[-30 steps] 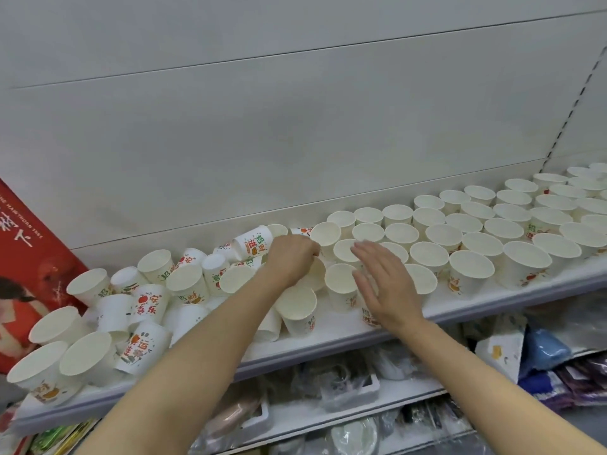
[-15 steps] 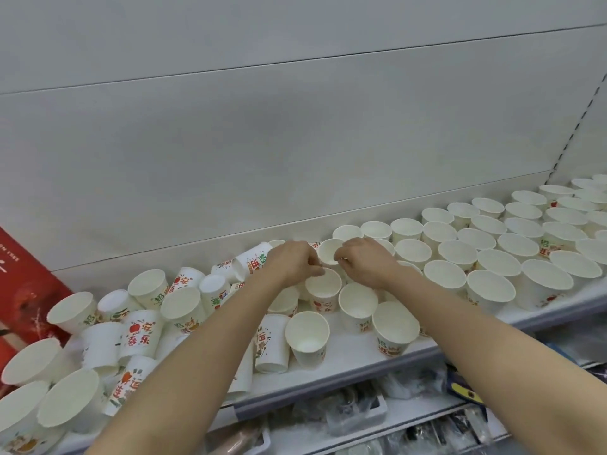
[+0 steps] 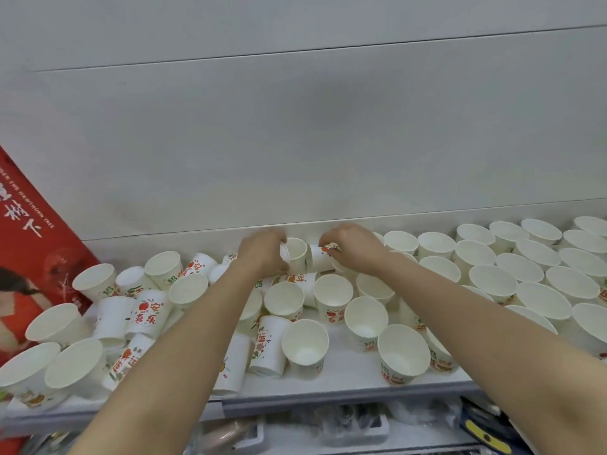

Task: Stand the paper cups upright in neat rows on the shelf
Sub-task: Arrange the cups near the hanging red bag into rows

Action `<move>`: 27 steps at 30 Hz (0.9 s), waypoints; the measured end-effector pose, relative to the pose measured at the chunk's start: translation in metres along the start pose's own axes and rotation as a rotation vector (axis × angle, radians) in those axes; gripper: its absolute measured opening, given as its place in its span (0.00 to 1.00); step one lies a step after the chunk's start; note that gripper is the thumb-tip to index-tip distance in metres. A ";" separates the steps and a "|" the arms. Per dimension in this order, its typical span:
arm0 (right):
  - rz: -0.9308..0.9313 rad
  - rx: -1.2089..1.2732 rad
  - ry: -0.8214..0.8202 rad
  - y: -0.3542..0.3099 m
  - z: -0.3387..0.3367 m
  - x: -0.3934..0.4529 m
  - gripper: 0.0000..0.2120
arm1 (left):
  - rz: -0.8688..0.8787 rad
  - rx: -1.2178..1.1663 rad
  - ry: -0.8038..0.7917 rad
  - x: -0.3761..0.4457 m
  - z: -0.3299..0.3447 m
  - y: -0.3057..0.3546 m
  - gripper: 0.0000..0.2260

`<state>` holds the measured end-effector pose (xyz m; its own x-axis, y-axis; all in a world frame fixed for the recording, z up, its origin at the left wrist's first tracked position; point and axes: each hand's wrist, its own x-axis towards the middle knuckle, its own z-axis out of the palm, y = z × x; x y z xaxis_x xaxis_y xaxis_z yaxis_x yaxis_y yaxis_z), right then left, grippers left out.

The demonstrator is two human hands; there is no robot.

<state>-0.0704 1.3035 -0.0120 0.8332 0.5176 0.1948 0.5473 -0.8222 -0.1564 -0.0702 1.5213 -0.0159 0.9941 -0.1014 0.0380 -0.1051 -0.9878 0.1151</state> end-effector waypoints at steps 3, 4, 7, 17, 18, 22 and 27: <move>-0.050 0.003 -0.053 -0.003 0.003 0.012 0.13 | -0.008 -0.098 0.113 -0.006 -0.004 -0.006 0.25; -0.076 -0.023 -0.078 -0.004 0.004 0.016 0.12 | -0.021 -0.152 0.156 -0.009 -0.005 -0.010 0.25; -0.132 -0.084 -0.149 -0.002 0.003 0.026 0.10 | -0.073 -0.286 0.251 -0.019 -0.005 -0.021 0.26; -0.181 -0.143 -0.152 0.003 0.008 0.042 0.11 | 0.109 -0.418 0.260 -0.031 -0.011 -0.020 0.17; -0.199 -0.161 -0.172 0.001 0.009 0.042 0.12 | 0.129 -0.395 0.246 -0.030 -0.011 -0.020 0.17; -0.253 -0.275 -0.195 -0.001 0.010 0.045 0.11 | 0.103 -0.407 0.258 -0.027 -0.014 -0.024 0.16; -0.183 -0.181 -0.166 0.010 -0.008 0.045 0.05 | 0.065 -0.482 0.257 -0.027 -0.020 -0.037 0.13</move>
<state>-0.0279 1.3168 0.0034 0.7315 0.6806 0.0411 0.6792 -0.7326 0.0443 -0.0937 1.5627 -0.0008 0.9532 -0.0682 0.2944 -0.2258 -0.8081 0.5440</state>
